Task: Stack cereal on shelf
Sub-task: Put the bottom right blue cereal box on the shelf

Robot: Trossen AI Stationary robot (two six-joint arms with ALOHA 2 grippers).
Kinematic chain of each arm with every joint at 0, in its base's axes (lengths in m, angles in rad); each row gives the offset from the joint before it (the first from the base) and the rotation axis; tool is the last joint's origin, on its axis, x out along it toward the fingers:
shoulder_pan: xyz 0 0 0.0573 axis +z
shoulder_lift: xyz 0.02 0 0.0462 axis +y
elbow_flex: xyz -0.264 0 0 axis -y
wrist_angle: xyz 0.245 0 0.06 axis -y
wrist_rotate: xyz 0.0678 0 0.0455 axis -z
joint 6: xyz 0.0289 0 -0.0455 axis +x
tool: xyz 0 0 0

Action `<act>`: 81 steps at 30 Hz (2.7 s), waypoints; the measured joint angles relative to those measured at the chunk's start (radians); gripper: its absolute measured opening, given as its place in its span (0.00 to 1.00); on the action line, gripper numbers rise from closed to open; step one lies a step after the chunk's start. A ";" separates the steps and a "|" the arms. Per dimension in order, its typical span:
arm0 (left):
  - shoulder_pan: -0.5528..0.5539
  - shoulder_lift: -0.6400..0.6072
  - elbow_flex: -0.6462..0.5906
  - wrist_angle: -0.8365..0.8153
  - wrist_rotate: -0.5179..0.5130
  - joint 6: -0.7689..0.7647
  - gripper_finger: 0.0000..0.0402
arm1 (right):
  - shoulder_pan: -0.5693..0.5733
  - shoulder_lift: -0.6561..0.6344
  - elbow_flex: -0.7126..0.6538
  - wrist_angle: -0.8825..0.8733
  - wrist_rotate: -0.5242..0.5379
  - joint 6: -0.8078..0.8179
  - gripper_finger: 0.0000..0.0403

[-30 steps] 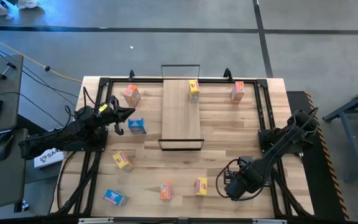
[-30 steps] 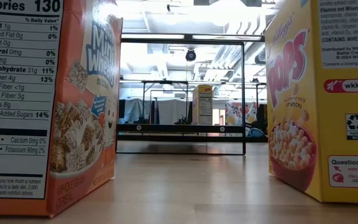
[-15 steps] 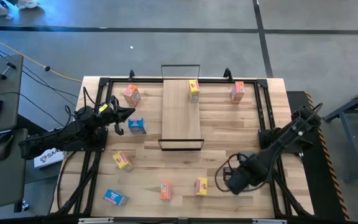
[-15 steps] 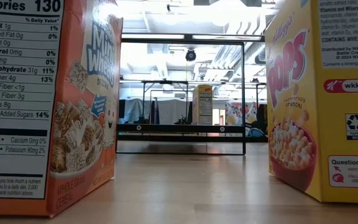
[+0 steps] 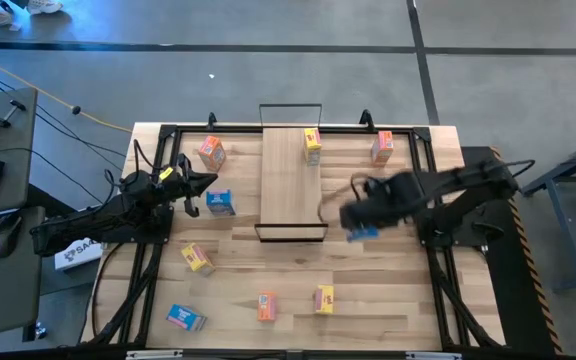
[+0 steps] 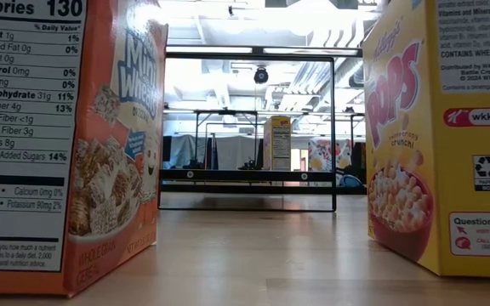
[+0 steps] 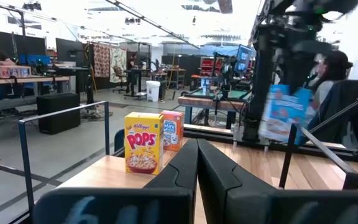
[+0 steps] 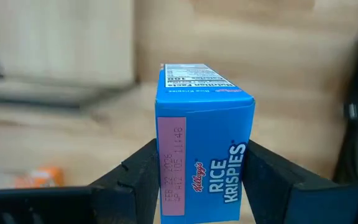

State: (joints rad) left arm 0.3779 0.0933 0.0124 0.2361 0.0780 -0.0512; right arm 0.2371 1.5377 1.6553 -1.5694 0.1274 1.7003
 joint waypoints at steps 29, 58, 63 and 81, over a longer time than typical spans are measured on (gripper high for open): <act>0.000 0.000 0.000 -0.002 0.000 0.001 0.00 | -0.559 0.251 -0.001 0.409 -0.149 -0.664 0.43; 0.000 0.000 0.000 0.000 0.000 -0.001 0.00 | -0.551 0.251 -0.001 0.498 -0.042 -0.698 0.57; 0.000 0.000 0.000 0.000 0.000 -0.001 0.00 | -0.551 0.250 -0.001 0.498 -0.051 -0.715 0.57; 0.000 0.000 0.000 -0.012 0.001 -0.008 0.00 | -0.527 0.078 -0.001 0.289 0.001 -0.844 0.42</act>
State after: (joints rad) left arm 0.3780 0.0933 0.0124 0.2238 0.0788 -0.0595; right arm -0.2900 1.6156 1.6543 -1.2799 0.1284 0.8561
